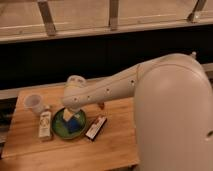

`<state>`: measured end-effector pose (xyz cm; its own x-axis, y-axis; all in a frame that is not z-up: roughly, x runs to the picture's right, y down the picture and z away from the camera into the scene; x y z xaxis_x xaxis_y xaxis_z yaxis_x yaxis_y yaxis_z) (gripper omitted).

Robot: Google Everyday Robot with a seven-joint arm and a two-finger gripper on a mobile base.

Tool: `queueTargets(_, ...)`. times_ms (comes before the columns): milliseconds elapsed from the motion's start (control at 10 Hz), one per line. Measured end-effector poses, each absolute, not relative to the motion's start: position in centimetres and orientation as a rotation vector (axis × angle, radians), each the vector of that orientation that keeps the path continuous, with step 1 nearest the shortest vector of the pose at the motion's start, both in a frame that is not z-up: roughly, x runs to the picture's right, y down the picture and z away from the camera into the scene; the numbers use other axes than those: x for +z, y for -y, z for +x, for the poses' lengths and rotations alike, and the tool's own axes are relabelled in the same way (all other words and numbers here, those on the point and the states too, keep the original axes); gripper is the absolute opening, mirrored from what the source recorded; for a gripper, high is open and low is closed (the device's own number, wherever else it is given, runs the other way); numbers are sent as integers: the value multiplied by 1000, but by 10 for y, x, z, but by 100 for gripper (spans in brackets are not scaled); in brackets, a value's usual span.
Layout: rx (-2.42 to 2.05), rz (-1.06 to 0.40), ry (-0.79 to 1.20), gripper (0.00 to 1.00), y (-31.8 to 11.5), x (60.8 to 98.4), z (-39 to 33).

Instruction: Place the white sponge in the ceramic cup

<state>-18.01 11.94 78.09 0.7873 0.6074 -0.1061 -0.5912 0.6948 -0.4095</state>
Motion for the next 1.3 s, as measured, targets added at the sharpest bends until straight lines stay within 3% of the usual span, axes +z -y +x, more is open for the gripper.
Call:
queueTargets(400,567,-472,-13,80,-156,778,-226)
queueTargets(800,565,-527,-31,80,-174,810,-223)
queueTargets(1300,618,-632,105,80,-182,823,-220)
